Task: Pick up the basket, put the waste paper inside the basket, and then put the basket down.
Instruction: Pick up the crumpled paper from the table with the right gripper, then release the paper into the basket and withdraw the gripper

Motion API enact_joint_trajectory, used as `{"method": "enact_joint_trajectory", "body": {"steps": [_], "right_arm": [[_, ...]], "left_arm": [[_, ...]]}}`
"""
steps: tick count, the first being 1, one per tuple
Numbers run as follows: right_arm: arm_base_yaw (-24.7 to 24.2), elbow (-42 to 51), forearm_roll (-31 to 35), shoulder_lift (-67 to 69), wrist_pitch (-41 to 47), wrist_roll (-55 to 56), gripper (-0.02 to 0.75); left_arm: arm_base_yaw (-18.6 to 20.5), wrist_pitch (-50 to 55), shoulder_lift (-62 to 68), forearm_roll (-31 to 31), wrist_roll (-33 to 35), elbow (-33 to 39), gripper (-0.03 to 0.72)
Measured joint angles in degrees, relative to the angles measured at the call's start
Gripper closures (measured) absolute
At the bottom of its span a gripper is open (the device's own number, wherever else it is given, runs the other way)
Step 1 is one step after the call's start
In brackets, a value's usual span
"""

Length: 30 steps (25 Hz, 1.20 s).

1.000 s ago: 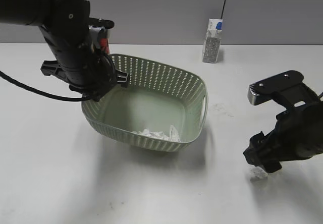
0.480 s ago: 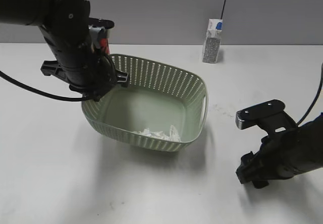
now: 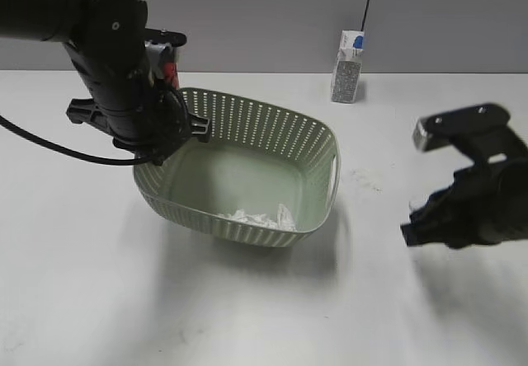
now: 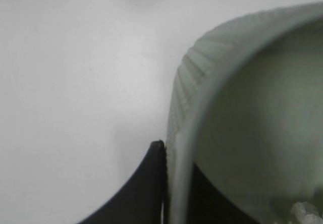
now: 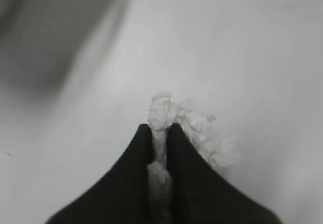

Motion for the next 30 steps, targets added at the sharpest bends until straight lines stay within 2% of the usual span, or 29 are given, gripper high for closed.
{"method": "enact_joint_trajectory", "body": {"steps": [7,13,16,18,23,24,26,28,30], "right_arm": [[0.00,-10.35,3.38,-12.30,-0.51,-0.38,0.697],[3.33,-19.15,13.09,-6.90,-0.66,-7.32,0.697],[5.54,-21.81,17.85,-0.63,0.76,-11.04,0.666],[6.42,-23.34,20.01,3.97,2.83,-12.25,0.587],[6.83,-27.43,22.81,12.75,8.90,-14.77,0.188],[6.83,-28.19,22.81,13.24,9.90,-14.89,0.131],[6.87,-29.47,22.88,13.31,10.81,-15.05,0.081],[6.87,-30.63,22.04,12.81,10.93,-15.19,0.076],[6.63,-31.54,17.79,11.43,11.06,-14.57,0.083]], "left_arm": [[0.00,-0.36,0.00,-0.70,0.00,0.00,0.688],[0.00,-0.69,0.00,-1.64,0.00,0.00,0.688],[0.00,-1.41,0.00,-2.24,0.00,0.00,0.688],[0.00,-1.70,0.00,-2.42,0.00,0.00,0.688],[0.00,-1.87,0.00,-2.54,0.00,0.00,0.688],[0.00,-1.87,0.00,-2.59,0.00,0.00,0.688],[0.00,-1.87,0.00,-2.59,0.00,0.00,0.688],[0.00,-1.94,0.00,-2.59,0.00,0.00,0.688],[0.00,-1.94,0.00,-2.59,0.00,0.00,0.688]]}}
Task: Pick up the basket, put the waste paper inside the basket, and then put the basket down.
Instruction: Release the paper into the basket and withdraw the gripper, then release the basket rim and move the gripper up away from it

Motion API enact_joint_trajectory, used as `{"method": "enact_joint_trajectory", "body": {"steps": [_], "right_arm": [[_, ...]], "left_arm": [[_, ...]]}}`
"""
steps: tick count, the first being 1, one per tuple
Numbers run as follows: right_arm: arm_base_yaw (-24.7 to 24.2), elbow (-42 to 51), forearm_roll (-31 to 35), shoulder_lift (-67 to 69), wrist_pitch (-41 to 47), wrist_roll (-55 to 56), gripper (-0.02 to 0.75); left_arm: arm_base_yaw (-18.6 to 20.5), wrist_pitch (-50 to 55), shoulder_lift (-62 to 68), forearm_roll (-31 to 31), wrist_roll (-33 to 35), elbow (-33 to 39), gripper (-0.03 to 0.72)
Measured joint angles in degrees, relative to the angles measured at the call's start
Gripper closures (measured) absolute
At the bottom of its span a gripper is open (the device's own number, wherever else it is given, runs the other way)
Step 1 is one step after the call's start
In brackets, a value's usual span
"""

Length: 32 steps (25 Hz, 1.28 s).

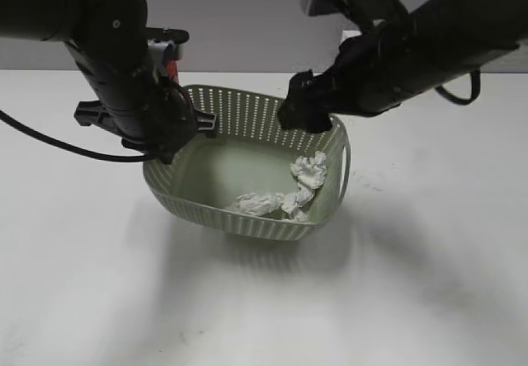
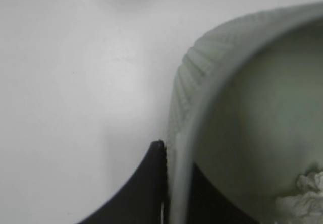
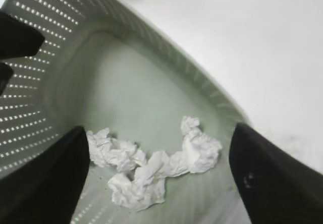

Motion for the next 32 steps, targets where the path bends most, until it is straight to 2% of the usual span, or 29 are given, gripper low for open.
{"method": "enact_joint_trajectory", "body": {"steps": [4,9,12,18,24,25,27,29,31,32], "right_arm": [[-4.76,-3.03,-9.22,-2.89,4.64,4.69,0.097],[-16.97,-8.52,-11.97,-4.18,17.22,3.95,0.119],[-20.62,-9.23,-12.57,-7.35,17.83,0.73,0.127],[-21.59,-9.40,-20.78,-17.34,15.81,0.59,0.145],[-21.65,-7.32,-22.87,-26.44,15.92,3.41,0.146],[-21.65,-6.31,-22.94,-28.03,15.99,3.65,0.146],[-21.65,-3.81,-22.94,-30.67,15.99,3.86,0.146],[-21.65,-0.92,-22.94,-33.09,15.99,3.94,0.146],[-21.65,2.45,-22.98,-35.45,15.99,4.36,0.146],[-21.65,4.49,-22.98,-36.61,15.99,4.67,0.146]], "left_arm": [[0.65,-0.99,0.00,-0.46,0.00,-0.34,0.688],[3.42,-1.01,0.32,-1.31,0.00,-3.04,0.688],[4.17,0.73,2.40,-3.32,0.00,-7.62,0.688],[4.23,6.48,11.26,-9.49,0.00,-16.64,0.688],[4.23,6.74,15.58,-13.60,0.09,-18.01,0.667],[4.23,6.69,15.65,-13.60,0.23,-18.01,0.643],[4.23,6.57,15.65,-13.48,1.03,-18.12,0.527],[4.23,6.63,15.65,-13.46,1.44,-18.23,0.352],[4.23,7.40,15.65,-13.46,1.74,-18.29,0.146],[4.28,8.28,15.65,-13.46,2.03,-18.29,0.101]]}}
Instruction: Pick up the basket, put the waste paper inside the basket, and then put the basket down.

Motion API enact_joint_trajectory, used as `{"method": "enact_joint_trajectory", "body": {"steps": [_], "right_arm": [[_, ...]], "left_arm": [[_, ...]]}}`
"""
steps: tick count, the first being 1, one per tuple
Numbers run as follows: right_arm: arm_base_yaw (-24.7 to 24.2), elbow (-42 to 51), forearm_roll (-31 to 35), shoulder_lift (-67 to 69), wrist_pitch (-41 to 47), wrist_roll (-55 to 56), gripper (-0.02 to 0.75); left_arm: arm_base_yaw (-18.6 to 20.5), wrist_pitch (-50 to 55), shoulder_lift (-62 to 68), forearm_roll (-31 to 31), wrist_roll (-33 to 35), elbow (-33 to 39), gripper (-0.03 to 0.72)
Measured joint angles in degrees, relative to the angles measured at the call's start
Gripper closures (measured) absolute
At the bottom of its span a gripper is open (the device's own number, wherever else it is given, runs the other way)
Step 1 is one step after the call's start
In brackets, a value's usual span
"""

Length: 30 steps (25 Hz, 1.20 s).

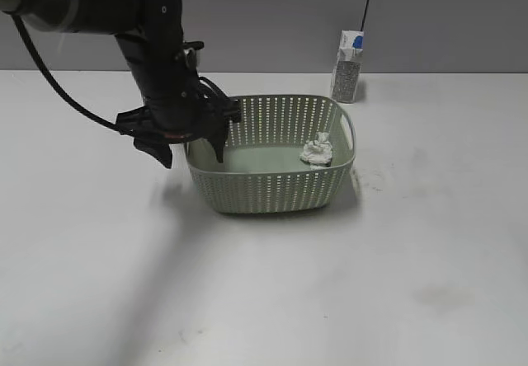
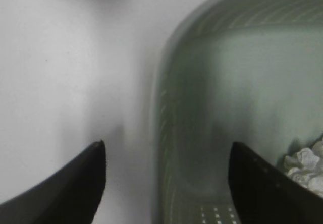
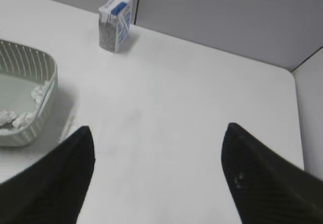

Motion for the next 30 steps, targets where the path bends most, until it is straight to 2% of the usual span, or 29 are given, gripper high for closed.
{"method": "enact_joint_trajectory", "body": {"steps": [3,8,11,16,24,30], "right_arm": [[0.00,6.32,0.51,-3.66,0.07,1.49,0.146],[0.00,17.38,3.74,-12.38,0.87,2.07,0.146],[0.00,23.59,4.58,-18.50,2.78,2.22,0.146],[0.00,30.34,4.74,-28.52,8.07,2.82,0.146],[0.00,33.12,5.59,-44.33,14.90,2.67,0.146],[0.00,33.58,6.26,-53.91,15.65,2.20,0.146]], "left_arm": [[0.06,3.07,-0.07,0.05,1.84,-0.04,0.047],[0.44,6.95,-3.08,2.39,4.10,-0.04,0.035],[1.99,8.70,-6.35,3.09,5.79,-0.19,0.035],[7.76,13.49,-11.41,4.10,9.54,-0.21,0.042],[18.90,16.39,-19.09,9.44,15.31,-0.21,0.074],[24.50,16.56,-26.49,9.36,18.86,1.49,0.087]]}}
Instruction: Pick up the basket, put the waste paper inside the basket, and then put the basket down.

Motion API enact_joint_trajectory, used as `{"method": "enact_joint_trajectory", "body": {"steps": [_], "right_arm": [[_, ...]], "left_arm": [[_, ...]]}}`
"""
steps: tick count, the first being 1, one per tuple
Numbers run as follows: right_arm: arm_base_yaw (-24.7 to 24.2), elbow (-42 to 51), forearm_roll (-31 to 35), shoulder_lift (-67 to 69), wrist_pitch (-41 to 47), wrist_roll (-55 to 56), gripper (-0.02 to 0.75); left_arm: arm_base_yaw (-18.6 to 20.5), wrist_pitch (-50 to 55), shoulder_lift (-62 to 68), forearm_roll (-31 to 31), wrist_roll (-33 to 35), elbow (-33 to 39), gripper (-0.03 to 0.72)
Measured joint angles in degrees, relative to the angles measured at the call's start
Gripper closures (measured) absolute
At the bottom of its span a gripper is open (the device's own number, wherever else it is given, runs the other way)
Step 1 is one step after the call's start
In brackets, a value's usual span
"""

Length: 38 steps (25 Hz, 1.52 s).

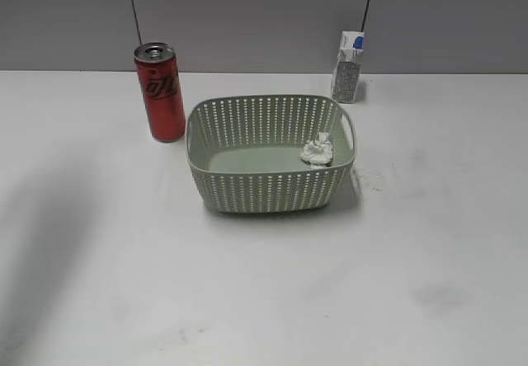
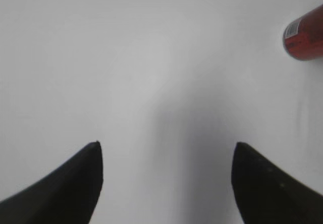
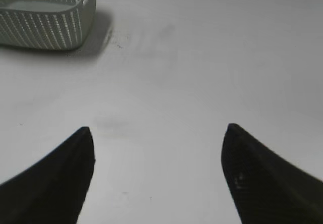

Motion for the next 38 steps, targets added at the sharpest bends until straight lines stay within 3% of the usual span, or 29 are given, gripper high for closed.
{"method": "enact_joint_trajectory", "body": {"steps": [8,18,29,38], "right_arm": [[-0.13,0.00,0.11,-4.22,0.22,-0.05,0.146],[-7.98,0.00,2.50,-4.22,0.25,-0.11,0.147],[-8.28,0.00,2.69,-4.22,0.25,-0.17,0.147],[-8.29,0.00,2.69,-4.22,0.25,-0.17,0.147]], "left_arm": [[2.41,0.00,-11.81,-0.36,2.50,6.06,0.096],[2.51,-3.85,-37.01,0.49,2.60,26.92,0.096],[2.51,-7.10,-69.08,0.49,2.60,49.95,0.096],[2.51,-6.52,-86.30,0.49,2.60,59.51,0.096]]}}
